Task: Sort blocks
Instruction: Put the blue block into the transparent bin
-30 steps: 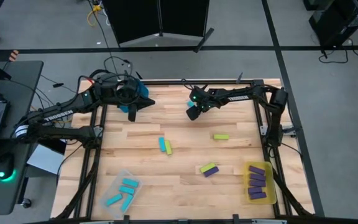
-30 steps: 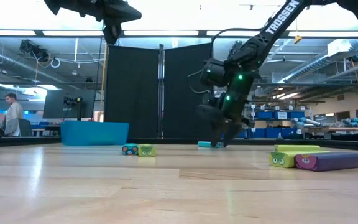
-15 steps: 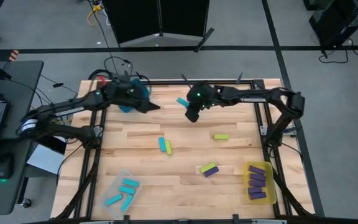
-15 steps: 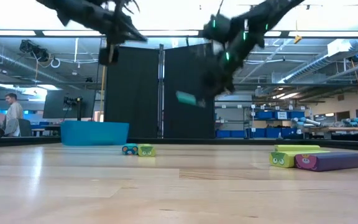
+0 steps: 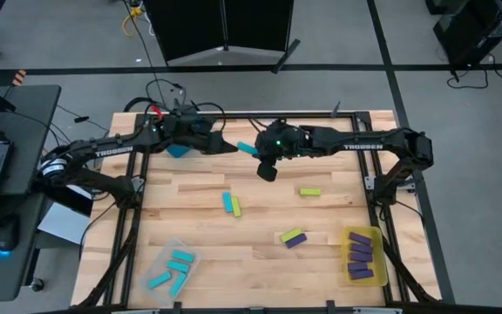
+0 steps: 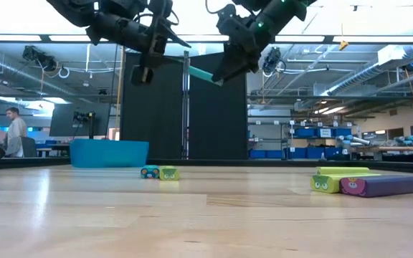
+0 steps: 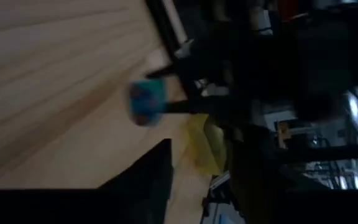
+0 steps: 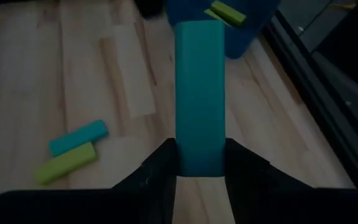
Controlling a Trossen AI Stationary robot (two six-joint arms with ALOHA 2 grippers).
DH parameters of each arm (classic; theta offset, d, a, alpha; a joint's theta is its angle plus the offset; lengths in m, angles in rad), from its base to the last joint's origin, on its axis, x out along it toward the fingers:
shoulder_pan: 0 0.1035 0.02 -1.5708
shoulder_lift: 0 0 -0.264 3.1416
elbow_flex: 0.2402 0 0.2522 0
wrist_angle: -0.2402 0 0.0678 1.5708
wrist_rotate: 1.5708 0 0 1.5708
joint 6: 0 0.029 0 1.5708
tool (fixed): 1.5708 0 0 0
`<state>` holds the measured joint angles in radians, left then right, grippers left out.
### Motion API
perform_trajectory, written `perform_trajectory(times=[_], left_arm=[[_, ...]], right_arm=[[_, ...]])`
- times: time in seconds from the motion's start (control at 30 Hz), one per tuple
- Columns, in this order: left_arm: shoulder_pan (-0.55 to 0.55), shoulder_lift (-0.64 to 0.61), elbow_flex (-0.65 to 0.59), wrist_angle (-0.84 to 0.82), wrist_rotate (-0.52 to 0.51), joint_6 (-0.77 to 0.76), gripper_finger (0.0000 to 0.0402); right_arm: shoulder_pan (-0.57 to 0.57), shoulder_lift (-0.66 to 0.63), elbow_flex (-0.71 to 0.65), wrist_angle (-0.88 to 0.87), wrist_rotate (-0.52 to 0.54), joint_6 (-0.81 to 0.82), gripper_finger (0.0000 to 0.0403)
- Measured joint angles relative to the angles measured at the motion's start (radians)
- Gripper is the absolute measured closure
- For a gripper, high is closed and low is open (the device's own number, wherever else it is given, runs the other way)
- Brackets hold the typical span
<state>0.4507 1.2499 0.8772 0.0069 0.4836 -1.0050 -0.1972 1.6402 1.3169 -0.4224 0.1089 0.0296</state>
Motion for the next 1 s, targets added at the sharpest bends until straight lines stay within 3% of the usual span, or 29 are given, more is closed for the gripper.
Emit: perform_trajectory(times=[0.23, 0.6, 1.0], left_arm=[[0.021, 0.000, 0.000, -0.043, -0.029, -0.006, 0.0185], [0.003, 0.072, 0.000, 0.060, 0.052, -0.077, 0.0192], [-0.002, 0.079, 0.000, 0.064, 0.058, -0.077, 0.0207]], right_arm=[[0.035, 0.000, 0.011, 0.000, 0.003, -0.013, 0.0290], [0.047, 0.000, 0.011, 0.008, 0.003, -0.031, 0.0290], [0.047, 0.000, 0.011, 0.043, 0.002, -0.032, 0.0290]])
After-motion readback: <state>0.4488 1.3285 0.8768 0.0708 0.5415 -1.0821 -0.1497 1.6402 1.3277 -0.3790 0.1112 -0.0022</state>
